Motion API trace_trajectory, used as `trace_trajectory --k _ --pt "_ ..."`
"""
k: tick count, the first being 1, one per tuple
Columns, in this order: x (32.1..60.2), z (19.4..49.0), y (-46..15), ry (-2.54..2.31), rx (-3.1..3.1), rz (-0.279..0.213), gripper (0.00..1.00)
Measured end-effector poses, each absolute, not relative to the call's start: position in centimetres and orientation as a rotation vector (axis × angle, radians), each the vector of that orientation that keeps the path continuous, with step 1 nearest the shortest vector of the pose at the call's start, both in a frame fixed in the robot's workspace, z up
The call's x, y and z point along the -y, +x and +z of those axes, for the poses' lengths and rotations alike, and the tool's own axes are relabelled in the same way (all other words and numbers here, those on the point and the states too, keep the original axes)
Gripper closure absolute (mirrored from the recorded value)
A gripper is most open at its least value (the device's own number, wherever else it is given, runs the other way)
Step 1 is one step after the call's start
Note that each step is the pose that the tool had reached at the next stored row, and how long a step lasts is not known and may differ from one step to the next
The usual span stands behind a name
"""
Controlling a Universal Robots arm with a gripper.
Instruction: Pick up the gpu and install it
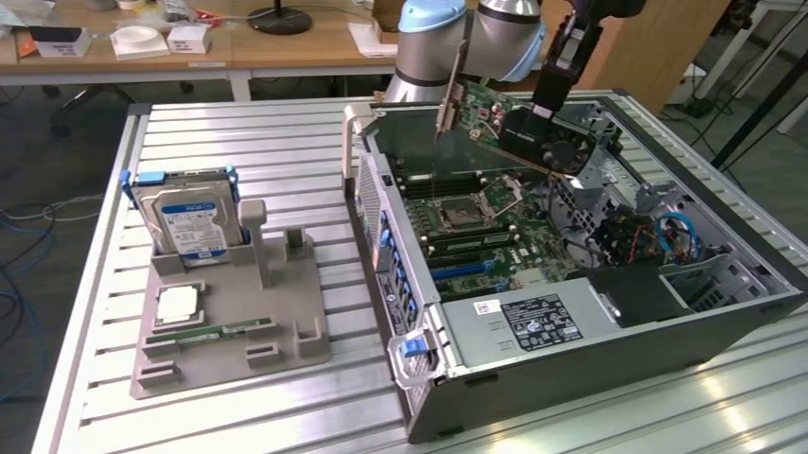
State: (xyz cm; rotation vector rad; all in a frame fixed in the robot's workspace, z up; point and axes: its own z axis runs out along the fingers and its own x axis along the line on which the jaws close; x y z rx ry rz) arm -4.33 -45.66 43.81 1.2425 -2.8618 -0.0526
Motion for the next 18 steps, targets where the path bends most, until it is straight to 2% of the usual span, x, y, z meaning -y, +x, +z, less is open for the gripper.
trace_trajectory --k 18 --pt "45.66 43.74 -4.26 1.509 2.727 -0.049 0.74"
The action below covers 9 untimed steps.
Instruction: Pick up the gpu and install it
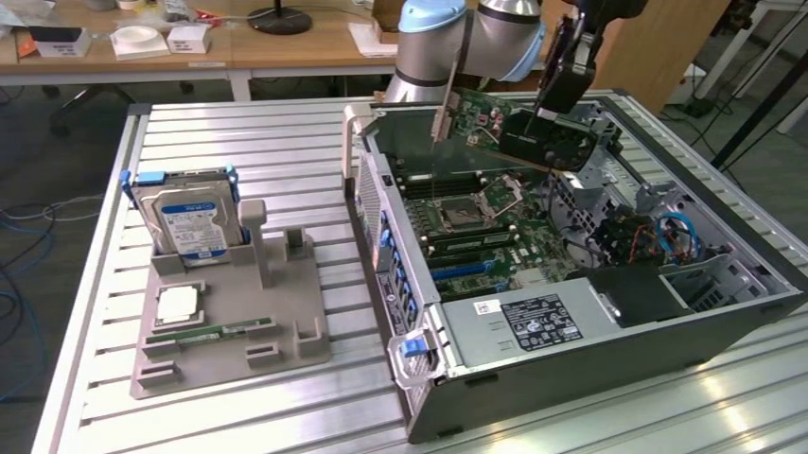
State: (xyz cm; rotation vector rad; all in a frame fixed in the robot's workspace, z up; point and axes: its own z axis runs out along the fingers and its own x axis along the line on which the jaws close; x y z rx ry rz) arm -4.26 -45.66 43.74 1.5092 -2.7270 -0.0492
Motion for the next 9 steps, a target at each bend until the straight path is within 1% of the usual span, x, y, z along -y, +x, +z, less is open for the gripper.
trace_trajectory --k 9 --pt "45.65 43.64 -4.24 1.562 2.697 -0.049 0.74"
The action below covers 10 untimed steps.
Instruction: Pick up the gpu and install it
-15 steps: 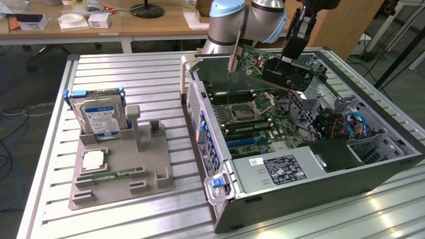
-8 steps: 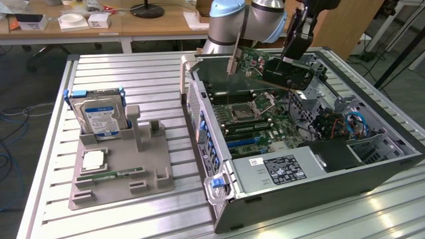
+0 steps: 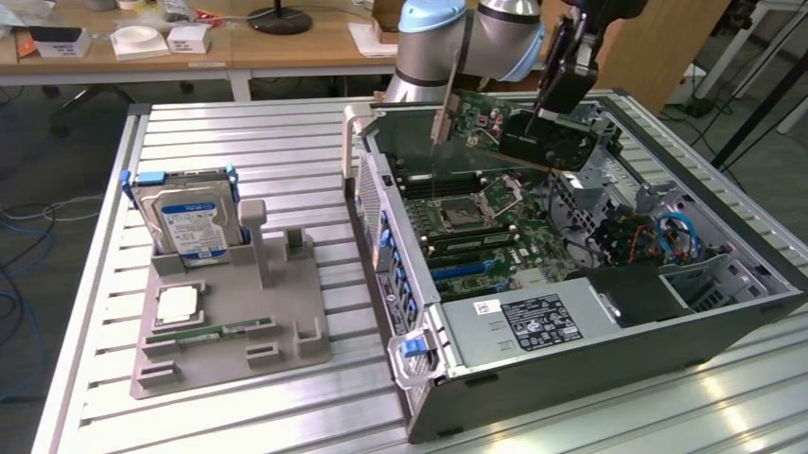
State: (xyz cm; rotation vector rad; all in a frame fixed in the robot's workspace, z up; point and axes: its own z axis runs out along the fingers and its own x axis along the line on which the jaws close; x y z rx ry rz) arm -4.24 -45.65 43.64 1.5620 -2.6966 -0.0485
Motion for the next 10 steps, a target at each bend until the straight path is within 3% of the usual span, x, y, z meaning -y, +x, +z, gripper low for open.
trace_trajectory --k 10 --pt "45.6 42.3 -4.2 1.769 2.563 -0.044 0.74"
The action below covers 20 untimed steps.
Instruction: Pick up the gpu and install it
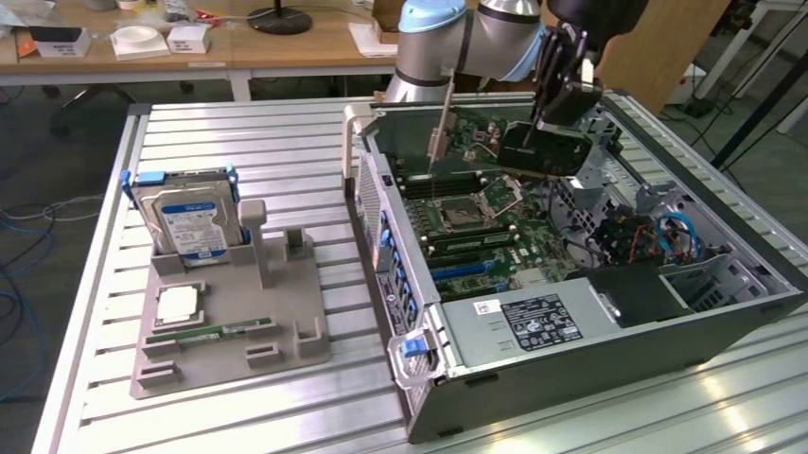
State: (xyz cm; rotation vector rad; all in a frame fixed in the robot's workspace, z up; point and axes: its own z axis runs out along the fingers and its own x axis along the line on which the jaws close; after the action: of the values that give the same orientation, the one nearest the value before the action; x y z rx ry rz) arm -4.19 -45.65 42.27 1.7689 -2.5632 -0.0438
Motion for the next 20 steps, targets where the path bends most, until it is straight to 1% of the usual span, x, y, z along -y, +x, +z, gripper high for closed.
trace_trajectory --k 20 --pt "45.6 38.8 -3.7 2.071 2.319 -0.032 0.74"
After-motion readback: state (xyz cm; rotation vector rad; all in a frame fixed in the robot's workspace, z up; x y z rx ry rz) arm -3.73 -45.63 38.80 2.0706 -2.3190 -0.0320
